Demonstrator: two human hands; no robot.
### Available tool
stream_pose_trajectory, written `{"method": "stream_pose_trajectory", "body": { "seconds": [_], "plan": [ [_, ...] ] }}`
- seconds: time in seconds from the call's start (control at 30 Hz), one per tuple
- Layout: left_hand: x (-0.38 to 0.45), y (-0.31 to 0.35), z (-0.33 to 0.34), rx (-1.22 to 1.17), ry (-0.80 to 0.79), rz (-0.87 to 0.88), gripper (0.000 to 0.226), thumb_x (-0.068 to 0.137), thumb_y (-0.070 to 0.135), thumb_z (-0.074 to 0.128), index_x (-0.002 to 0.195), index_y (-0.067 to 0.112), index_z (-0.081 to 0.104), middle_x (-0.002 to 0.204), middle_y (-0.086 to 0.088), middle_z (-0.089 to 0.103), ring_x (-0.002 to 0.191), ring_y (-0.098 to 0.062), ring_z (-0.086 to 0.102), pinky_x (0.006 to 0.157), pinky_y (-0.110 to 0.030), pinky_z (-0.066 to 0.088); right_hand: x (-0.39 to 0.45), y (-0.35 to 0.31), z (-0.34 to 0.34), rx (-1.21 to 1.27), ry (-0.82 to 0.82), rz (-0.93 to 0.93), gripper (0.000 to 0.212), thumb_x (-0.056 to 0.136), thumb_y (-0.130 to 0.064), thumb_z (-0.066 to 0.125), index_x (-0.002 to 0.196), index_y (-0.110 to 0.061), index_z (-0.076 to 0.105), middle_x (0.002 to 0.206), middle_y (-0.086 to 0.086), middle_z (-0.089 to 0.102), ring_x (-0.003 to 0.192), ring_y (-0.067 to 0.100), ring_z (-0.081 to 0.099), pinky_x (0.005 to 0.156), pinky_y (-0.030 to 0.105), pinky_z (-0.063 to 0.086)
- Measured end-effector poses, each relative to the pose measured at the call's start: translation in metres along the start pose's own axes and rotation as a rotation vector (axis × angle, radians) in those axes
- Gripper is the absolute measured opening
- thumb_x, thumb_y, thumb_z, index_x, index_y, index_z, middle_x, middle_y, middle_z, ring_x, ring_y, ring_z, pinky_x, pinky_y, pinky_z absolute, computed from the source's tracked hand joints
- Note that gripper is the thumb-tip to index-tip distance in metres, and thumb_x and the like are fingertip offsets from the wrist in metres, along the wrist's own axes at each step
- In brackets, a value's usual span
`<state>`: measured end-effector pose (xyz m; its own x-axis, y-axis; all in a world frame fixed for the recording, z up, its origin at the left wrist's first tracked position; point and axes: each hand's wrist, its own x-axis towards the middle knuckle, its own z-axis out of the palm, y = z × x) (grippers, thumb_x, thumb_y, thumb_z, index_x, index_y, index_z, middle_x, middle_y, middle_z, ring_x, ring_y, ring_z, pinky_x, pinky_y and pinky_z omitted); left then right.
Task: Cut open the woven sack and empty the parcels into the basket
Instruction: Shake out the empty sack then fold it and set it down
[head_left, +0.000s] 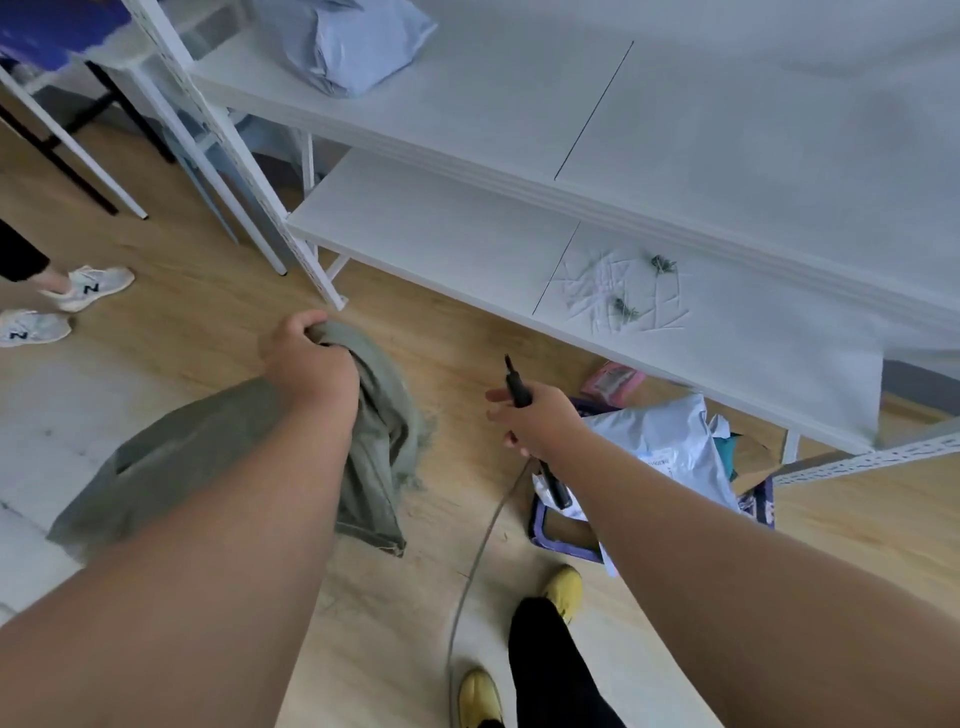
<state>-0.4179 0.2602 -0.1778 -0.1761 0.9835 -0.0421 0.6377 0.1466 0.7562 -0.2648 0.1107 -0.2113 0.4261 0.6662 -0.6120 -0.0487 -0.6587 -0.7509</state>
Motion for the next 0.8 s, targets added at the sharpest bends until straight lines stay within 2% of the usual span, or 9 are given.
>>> {"method": "stream_pose_trajectory", "body": {
  "seconds": [0.17,0.27,0.33,0.4,0.5,0.67,0.8],
  "plan": [
    [0.025,-0.010,0.079,0.103,-0.246,0.003,0.048,0.089,0.013,0.059,0.135,0.023,0.051,0.138,-0.004,0.048,0.109,-0.022,0.057,0.081,-0.028,0.046,0.068,0.002,-0.021,-0.015,-0.010,0.035,0.021,0.087,-0.016,0.062,0.108,-0.019,0.066,0.081,-0.002,0.064,0.052,0.012,0.058,0.053,0.025,0.041],
    [0.033,-0.022,0.140,0.067,-0.379,0.017,0.058,0.087,0.020,0.061,0.141,0.015,0.043,0.145,-0.004,0.038,0.118,-0.018,0.048,0.087,-0.026,0.038,0.119,0.016,-0.022,-0.055,0.005,0.062,0.022,0.089,-0.016,0.060,0.110,-0.018,0.065,0.087,-0.003,0.063,0.057,0.014,0.059,0.053,0.024,0.043],
    [0.033,-0.036,0.184,0.031,-0.492,0.017,0.065,0.088,0.022,0.059,0.147,0.011,0.034,0.154,-0.001,0.022,0.136,-0.016,0.032,0.097,-0.023,0.029,0.152,0.032,-0.019,-0.126,0.004,0.070,0.025,0.090,-0.015,0.058,0.114,-0.017,0.064,0.096,0.001,0.065,0.073,0.020,0.063,0.064,0.030,0.051],
    [0.031,-0.054,0.230,0.007,-0.612,0.002,0.070,0.090,0.024,0.056,0.151,0.009,0.025,0.158,0.005,0.011,0.142,-0.012,0.021,0.096,-0.021,0.022,0.186,0.052,-0.017,-0.267,0.019,0.084,0.027,0.087,-0.015,0.058,0.115,-0.015,0.062,0.098,0.004,0.064,0.088,0.026,0.063,0.078,0.038,0.053],
    [0.031,-0.077,0.305,0.015,-0.732,0.013,0.072,0.092,0.028,0.055,0.152,0.010,0.020,0.158,0.009,0.007,0.140,-0.009,0.022,0.092,-0.020,0.023,0.244,0.084,-0.022,-0.467,0.067,0.152,0.024,0.085,-0.014,0.056,0.109,-0.012,0.055,0.089,0.005,0.057,0.083,0.025,0.056,0.066,0.030,0.043],
    [0.037,-0.116,0.429,0.081,-0.861,0.156,0.066,0.095,0.021,0.050,0.151,0.005,0.021,0.159,0.004,0.007,0.143,-0.013,0.021,0.101,-0.018,0.024,0.353,0.146,-0.022,-0.572,0.181,0.317,0.026,0.088,-0.009,0.050,0.113,-0.005,0.055,0.112,0.013,0.061,0.102,0.030,0.058,0.069,0.030,0.041],
    [0.044,-0.160,0.509,0.170,-0.931,0.325,0.065,0.095,0.019,0.050,0.151,0.005,0.019,0.160,0.004,0.004,0.143,-0.013,0.022,0.101,-0.016,0.021,0.436,0.202,-0.019,-0.692,0.347,0.407,0.030,0.088,-0.008,0.054,0.118,-0.009,0.056,0.115,0.011,0.062,0.104,0.030,0.061,0.067,0.035,0.044]
  ]
}}
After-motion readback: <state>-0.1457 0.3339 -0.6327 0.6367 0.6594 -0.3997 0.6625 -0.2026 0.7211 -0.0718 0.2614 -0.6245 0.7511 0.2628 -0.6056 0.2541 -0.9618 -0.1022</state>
